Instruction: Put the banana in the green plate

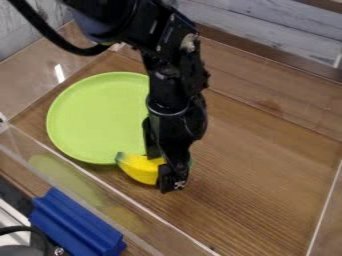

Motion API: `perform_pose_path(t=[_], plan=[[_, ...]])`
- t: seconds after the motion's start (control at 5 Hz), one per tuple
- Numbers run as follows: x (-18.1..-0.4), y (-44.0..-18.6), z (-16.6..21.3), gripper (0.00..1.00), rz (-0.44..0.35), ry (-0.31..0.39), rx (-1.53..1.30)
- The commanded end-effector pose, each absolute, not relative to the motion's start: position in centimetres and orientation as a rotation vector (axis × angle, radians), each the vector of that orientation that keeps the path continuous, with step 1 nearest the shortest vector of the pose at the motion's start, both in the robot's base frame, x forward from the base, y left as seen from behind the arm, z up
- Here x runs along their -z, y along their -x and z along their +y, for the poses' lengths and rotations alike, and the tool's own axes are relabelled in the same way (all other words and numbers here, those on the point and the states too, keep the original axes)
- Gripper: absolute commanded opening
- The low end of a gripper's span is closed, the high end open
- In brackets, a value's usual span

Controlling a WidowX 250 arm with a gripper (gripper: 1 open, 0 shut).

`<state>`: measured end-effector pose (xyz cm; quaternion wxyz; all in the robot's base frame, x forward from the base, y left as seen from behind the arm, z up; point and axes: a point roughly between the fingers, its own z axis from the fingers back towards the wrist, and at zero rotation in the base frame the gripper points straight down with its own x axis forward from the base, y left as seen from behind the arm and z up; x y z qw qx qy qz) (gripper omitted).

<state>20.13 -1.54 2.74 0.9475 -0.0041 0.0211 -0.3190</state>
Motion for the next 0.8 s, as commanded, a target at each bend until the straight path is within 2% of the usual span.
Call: perform_pose_path(t=[0.0,0.6], plan=[[-2.68,-20.56,-1.45,1.0,0.013,-0.001,0.648],[-2.36,-20.72,-1.16,1.0,0.03,0.004,0.639]])
